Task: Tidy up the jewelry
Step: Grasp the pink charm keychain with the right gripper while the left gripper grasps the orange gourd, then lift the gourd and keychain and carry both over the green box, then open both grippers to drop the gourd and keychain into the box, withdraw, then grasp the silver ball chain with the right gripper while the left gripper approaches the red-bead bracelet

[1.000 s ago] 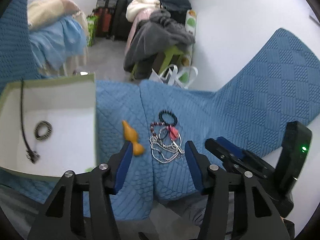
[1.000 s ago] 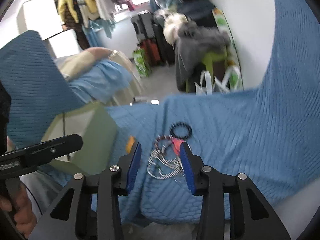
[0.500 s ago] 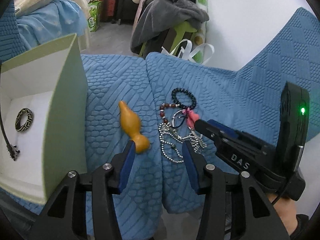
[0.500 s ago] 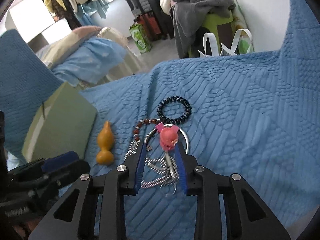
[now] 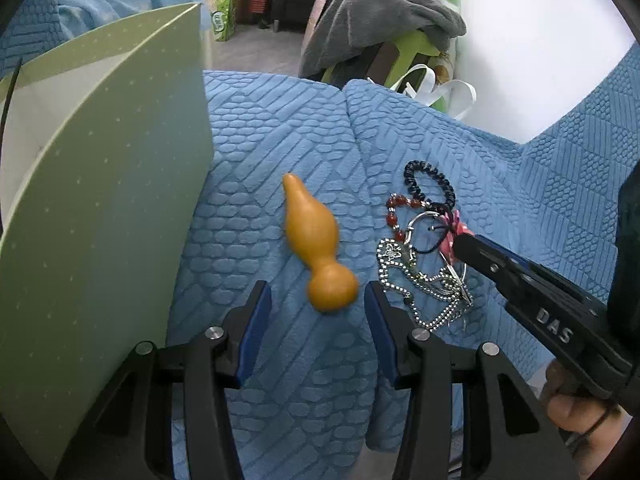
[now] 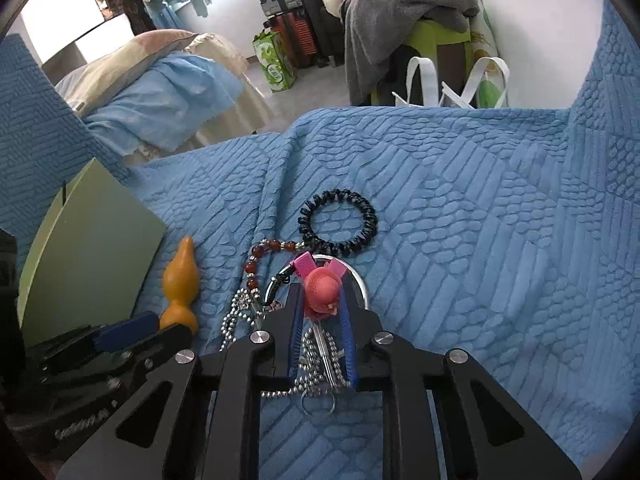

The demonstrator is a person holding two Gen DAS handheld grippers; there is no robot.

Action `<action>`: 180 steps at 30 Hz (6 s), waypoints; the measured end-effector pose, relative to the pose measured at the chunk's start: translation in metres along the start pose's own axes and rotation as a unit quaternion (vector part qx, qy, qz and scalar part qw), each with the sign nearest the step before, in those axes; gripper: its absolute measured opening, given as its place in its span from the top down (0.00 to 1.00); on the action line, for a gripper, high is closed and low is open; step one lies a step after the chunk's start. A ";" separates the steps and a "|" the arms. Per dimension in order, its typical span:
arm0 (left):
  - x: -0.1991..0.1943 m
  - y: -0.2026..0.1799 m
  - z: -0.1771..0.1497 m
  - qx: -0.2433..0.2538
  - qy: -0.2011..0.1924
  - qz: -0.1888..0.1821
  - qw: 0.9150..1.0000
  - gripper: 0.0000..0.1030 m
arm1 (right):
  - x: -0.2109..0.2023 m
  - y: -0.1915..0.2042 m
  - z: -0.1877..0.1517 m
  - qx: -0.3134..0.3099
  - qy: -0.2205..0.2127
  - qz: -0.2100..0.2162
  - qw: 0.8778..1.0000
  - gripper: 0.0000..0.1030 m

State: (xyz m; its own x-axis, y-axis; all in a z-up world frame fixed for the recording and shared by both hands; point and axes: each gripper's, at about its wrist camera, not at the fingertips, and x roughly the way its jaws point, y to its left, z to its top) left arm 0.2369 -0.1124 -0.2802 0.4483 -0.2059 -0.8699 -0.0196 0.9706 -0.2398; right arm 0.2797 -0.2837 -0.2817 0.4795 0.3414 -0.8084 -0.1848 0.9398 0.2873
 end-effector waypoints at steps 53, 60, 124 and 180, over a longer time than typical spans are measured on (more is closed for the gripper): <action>-0.282 0.025 0.088 0.077 -0.194 -0.079 0.975 0.73 | -0.219 0.157 0.081 -0.063 -0.164 -0.006 0.984 0.85; -0.301 0.058 0.095 0.064 -0.206 -0.070 0.974 0.73 | -0.215 0.202 0.086 -0.090 -0.159 0.016 0.983 0.85; -0.284 0.115 0.053 0.009 -0.163 -0.022 0.986 0.37 | -0.190 0.245 0.051 -0.143 -0.116 0.038 0.982 0.71; -0.114 -0.015 0.000 0.070 -0.059 -0.085 0.992 0.59 | -0.041 0.016 -0.039 0.009 -0.017 0.003 1.000 0.85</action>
State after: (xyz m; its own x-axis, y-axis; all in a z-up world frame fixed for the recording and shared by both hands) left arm 0.1860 -0.1031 -0.1773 0.5365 -0.3609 -0.7628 0.1862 0.9323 -0.3101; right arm 0.2233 -0.2828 -0.2639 0.5076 0.3476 -0.7884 -0.1720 0.9375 0.3026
